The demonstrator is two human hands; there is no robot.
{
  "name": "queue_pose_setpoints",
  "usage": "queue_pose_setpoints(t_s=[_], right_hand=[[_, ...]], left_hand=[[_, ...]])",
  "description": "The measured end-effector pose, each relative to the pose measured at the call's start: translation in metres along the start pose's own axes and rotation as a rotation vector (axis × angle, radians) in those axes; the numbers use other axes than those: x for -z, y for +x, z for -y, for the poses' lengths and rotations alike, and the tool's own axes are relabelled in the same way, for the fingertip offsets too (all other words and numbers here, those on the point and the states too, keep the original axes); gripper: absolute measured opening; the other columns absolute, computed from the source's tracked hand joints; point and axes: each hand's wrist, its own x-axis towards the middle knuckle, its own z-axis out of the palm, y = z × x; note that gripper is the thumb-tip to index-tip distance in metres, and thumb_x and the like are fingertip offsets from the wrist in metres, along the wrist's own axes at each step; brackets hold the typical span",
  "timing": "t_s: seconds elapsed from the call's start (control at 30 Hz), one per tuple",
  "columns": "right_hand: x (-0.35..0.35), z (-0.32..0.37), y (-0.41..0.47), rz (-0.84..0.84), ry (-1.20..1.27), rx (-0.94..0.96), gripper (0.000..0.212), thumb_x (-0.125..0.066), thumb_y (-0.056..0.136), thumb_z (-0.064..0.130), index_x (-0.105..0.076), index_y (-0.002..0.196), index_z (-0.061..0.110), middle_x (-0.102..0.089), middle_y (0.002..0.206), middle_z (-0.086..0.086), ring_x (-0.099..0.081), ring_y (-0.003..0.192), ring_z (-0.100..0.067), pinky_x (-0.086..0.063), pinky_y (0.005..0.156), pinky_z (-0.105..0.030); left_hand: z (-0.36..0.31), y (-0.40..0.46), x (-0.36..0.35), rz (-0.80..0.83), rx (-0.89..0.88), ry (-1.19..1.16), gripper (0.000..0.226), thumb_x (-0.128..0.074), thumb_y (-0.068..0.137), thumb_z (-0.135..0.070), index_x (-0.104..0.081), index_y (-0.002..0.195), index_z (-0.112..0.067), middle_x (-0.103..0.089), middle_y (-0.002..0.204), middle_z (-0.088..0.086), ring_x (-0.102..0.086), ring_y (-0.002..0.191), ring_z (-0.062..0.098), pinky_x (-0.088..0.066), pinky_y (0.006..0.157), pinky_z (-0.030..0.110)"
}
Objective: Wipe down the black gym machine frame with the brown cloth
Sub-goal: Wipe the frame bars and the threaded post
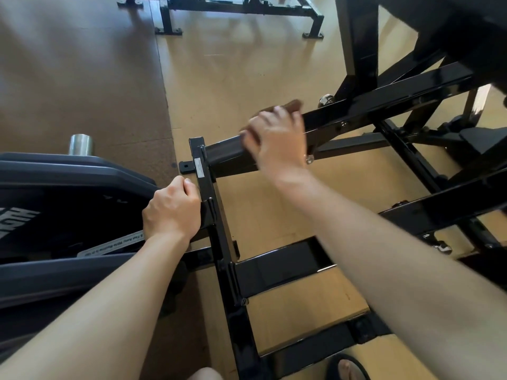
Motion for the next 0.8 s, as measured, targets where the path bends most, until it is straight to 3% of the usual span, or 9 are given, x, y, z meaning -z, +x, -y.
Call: queue_pose_setpoints(t_s=[0.13, 0.3, 0.43, 0.57, 0.67, 0.8], right_hand=[[-0.020, 0.078, -0.018, 0.116, 0.054, 0.170, 0.040, -0.034, 0.106, 0.053, -0.061, 0.128, 0.034, -0.055, 0.147, 0.006, -0.031, 0.149, -0.025, -0.010, 0.125, -0.049], [-0.012, 0.030, -0.007, 0.155, 0.034, 0.353, 0.041, -0.044, 0.103, 0.055, -0.056, 0.135, 0.034, -0.049, 0.152, 0.003, -0.032, 0.149, -0.027, -0.019, 0.122, -0.052], [0.005, -0.047, 0.022, -0.016, 0.019, 0.086, 0.039, -0.046, 0.102, 0.054, -0.062, 0.125, 0.027, -0.063, 0.134, -0.004, -0.043, 0.140, -0.034, -0.027, 0.118, -0.053], [0.006, -0.036, 0.023, -0.021, -0.029, -0.141, 0.039, -0.038, 0.105, 0.054, -0.060, 0.124, 0.029, -0.062, 0.133, -0.004, -0.039, 0.141, -0.031, -0.027, 0.118, -0.053], [-0.003, 0.012, 0.008, 0.022, 0.015, -0.067, 0.039, -0.034, 0.105, 0.054, -0.061, 0.118, 0.028, -0.065, 0.124, 0.001, -0.045, 0.132, -0.027, -0.028, 0.115, -0.050], [-0.017, 0.066, -0.015, 0.031, 0.081, 0.096, 0.036, -0.038, 0.105, 0.051, -0.064, 0.119, 0.030, -0.064, 0.128, 0.002, -0.045, 0.132, -0.026, -0.028, 0.114, -0.052]], left_hand=[[-0.002, 0.000, 0.002, 0.011, 0.018, 0.016, 0.042, -0.022, 0.109, -0.040, -0.053, 0.090, -0.019, -0.057, 0.076, 0.005, -0.055, 0.067, 0.022, -0.052, 0.068, 0.041], [-0.002, -0.001, 0.002, 0.010, 0.006, -0.003, 0.040, -0.023, 0.110, -0.039, -0.053, 0.092, -0.020, -0.055, 0.074, 0.002, -0.053, 0.065, 0.016, -0.046, 0.063, 0.036], [-0.001, 0.000, 0.001, -0.010, -0.004, -0.001, 0.038, -0.024, 0.110, -0.038, -0.054, 0.094, -0.021, -0.053, 0.073, -0.001, -0.052, 0.065, 0.014, -0.049, 0.065, 0.036], [-0.001, -0.001, 0.000, -0.017, -0.002, -0.010, 0.038, -0.024, 0.110, -0.038, -0.055, 0.095, -0.021, -0.056, 0.075, 0.000, -0.056, 0.068, 0.018, -0.054, 0.068, 0.038], [-0.001, 0.001, -0.001, -0.020, 0.001, -0.008, 0.037, -0.025, 0.110, -0.038, -0.054, 0.094, -0.022, -0.056, 0.075, 0.000, -0.057, 0.068, 0.018, -0.058, 0.070, 0.041], [-0.001, 0.001, 0.001, -0.006, 0.013, -0.016, 0.040, -0.025, 0.109, -0.040, -0.054, 0.088, -0.021, -0.058, 0.077, 0.003, -0.058, 0.069, 0.021, -0.056, 0.071, 0.043]])
